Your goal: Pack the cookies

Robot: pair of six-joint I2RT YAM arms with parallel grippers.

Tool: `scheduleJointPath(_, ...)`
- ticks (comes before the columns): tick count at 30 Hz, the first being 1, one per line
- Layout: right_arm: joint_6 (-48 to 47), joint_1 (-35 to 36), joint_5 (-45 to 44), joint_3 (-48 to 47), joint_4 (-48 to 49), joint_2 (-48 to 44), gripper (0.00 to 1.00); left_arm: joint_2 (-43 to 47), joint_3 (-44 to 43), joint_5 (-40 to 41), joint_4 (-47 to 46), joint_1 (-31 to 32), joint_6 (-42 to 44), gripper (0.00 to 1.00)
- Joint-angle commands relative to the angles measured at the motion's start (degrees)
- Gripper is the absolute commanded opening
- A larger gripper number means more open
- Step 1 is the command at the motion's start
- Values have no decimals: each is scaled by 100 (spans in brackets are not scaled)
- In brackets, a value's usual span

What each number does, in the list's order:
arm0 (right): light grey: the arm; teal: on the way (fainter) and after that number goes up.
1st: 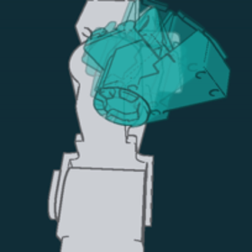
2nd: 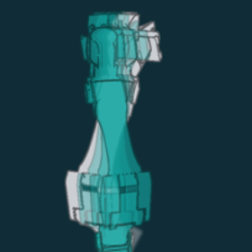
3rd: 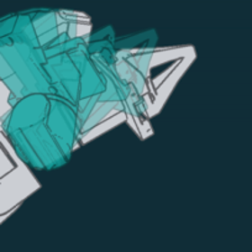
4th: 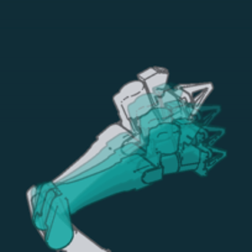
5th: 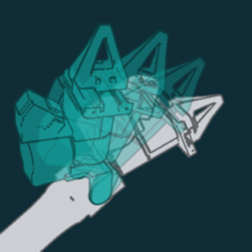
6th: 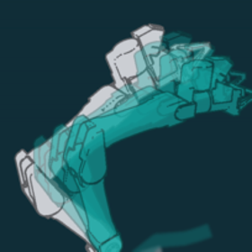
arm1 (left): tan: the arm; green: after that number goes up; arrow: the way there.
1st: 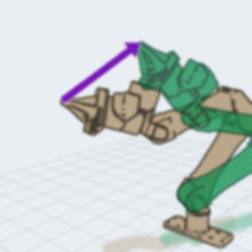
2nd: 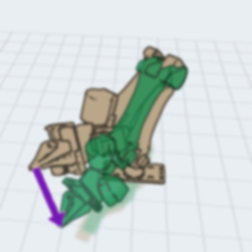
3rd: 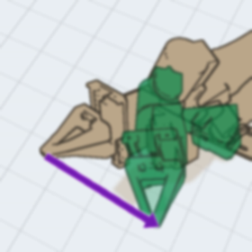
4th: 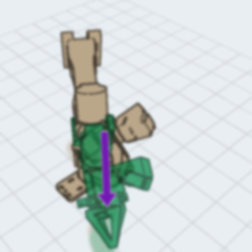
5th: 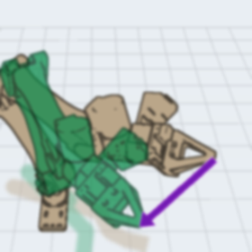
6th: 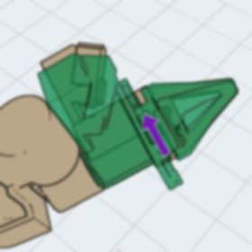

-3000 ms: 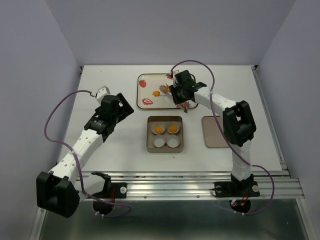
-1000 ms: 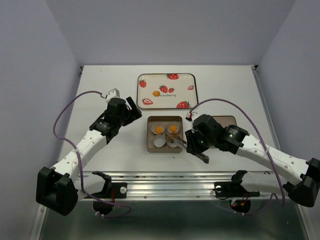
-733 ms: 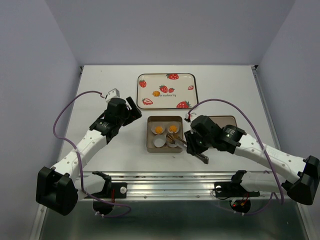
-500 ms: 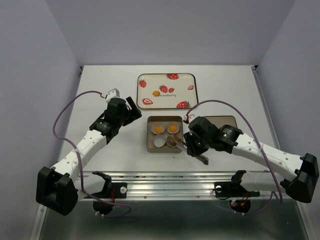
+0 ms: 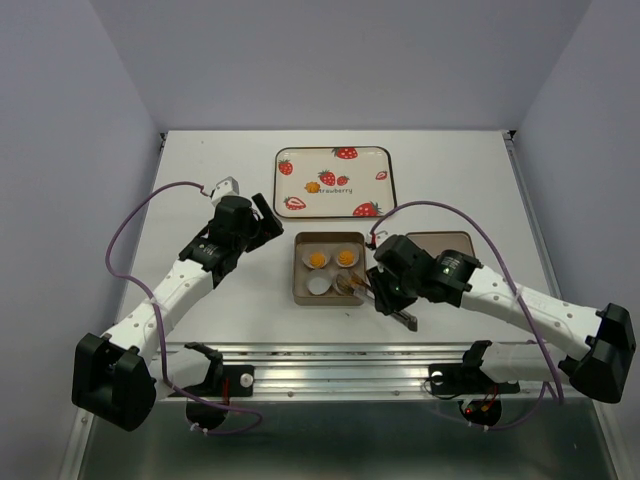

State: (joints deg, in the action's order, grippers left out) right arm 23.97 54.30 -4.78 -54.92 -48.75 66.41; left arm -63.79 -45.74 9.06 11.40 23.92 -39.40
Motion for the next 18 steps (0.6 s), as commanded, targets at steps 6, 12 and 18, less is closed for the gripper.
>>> scheduleJointPath(6,-76,124,-164,-327,76,82,44,165,-32,78,-94,25,134,99)
scheduleJointPath(12,-103,124,-243,-406,41,109,46,200,-23,105,-85,16,134,99)
scheduleJointPath(18,-94,124,-287,-450,32,91,47,209,-32,96,-85,25,134,99)
